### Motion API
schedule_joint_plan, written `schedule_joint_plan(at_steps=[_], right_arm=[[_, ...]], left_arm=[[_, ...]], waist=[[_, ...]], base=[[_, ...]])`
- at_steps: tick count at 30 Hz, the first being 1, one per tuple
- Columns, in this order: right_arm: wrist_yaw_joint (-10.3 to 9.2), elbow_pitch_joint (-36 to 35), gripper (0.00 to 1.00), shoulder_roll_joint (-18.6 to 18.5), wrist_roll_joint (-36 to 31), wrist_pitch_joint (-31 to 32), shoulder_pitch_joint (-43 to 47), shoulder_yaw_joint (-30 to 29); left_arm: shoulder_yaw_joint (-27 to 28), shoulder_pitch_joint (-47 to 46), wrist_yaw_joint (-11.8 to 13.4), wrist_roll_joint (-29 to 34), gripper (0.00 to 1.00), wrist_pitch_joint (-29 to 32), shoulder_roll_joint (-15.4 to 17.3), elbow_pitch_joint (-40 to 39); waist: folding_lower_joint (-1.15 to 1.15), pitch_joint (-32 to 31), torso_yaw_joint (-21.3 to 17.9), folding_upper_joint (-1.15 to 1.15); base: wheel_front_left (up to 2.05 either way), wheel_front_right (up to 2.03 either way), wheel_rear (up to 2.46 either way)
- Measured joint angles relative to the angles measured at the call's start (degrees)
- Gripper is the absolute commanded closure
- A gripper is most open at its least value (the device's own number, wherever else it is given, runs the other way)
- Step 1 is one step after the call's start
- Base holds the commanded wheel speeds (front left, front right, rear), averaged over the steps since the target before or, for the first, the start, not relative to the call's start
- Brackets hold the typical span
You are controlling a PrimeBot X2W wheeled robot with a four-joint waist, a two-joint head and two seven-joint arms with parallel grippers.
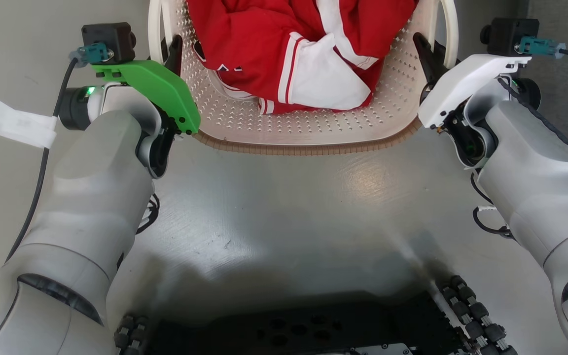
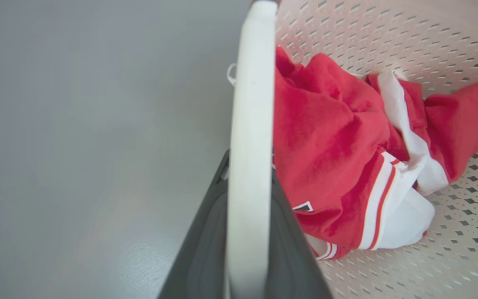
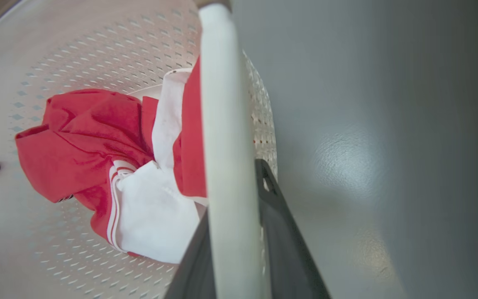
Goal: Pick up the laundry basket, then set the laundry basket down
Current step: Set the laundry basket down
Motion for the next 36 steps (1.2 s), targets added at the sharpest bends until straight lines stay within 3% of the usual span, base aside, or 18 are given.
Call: schedule_joint_plan(at_steps=[6,7,8,9,10,11,36], right_arm=[[0.00,0.4,1.00,-0.1,0.1,-0.5,-0.3,0.5],[0.00,0.4,0.94,-0.1,0.1,-0.5,-0.3,0.5],[0.00,0.5,0.63,-0.1,0.2,-0.5,-0.3,0.5],[0.00,0.7,0.28,-0.1,0.4,-0.5,-0.3,0.5],[0.07,0.7,0.00,-0.2,0.5,-0.7,-0.4,0.5],[0.31,0.7,0.00,-0.2,0.5,-1.0,-0.5,0.7],[0.65,4.0,0.00,1.0,1.5,-2.9,-1.4,1.0]], left_arm=[[-0.2,-0.1,0.0,0.1,1.00,-0.8,0.0,0.0],[-0.2,-0.1,0.0,0.1,1.00,-0.8,0.0,0.0],[-0.3,-0.2,-0.1,0.1,0.87,-0.8,-0.1,0.0],[-0.3,-0.2,-0.1,0.1,0.58,-0.9,-0.1,0.0],[-0.4,-0.3,-0.1,0.1,0.26,-0.9,-0.1,0.0],[-0.4,-0.3,-0.1,0.1,0.00,-0.9,-0.1,0.1],[-0.9,0.6,-0.7,0.1,0.00,-1.5,0.2,2.3]], waist=[[0.00,0.6,0.3,0.00],[0.00,0.6,0.3,0.00],[0.00,0.6,0.3,0.00],[0.00,0.6,0.4,0.00],[0.00,0.7,0.4,0.00],[0.00,0.7,0.4,0.00],[-0.01,-3.9,0.1,0.00]], base=[[0.00,0.00,0.00],[0.00,0.00,0.00],[0.00,0.00,0.00],[0.00,0.00,0.00],[0.00,0.00,0.00],[0.00,0.00,0.00],[0.00,0.00,0.00]])
